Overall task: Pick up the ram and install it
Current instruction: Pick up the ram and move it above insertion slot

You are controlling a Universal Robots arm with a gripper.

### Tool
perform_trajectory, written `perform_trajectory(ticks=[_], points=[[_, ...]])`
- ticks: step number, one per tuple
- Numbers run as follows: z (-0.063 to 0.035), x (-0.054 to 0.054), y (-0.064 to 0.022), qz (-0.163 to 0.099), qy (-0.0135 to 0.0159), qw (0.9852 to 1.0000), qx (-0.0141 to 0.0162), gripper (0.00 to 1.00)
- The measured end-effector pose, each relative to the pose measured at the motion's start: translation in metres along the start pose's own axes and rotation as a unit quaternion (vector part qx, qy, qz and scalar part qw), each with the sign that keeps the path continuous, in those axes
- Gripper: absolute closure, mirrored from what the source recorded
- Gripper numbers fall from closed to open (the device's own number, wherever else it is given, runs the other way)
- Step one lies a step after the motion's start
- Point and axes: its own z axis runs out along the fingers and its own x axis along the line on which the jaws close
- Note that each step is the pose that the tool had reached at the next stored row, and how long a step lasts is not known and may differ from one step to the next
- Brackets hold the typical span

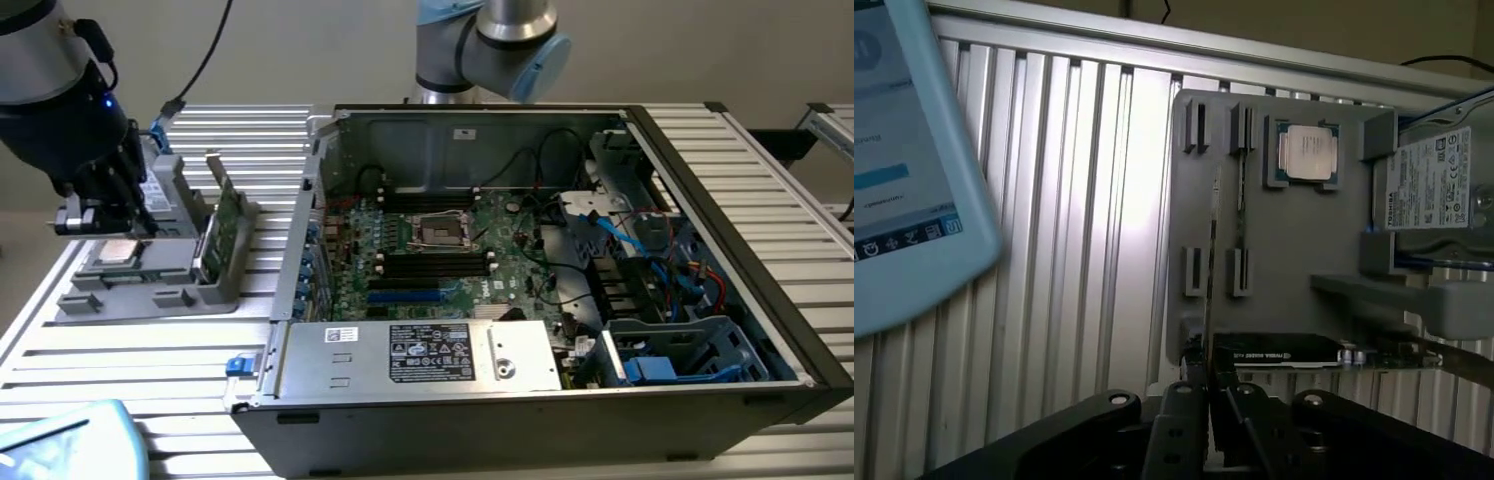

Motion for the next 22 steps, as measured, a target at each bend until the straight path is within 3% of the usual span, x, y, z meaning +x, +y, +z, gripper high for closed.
perform_trajectory(ticks=[12,22], points=[[-0.0553,0.000,-0.0384,0.001,-0.0010,1.0000,-0.0072,0.86],[-0.0911,0.003,-0.0697,0.002,-0.0020,0.9999,-0.0133,0.86]])
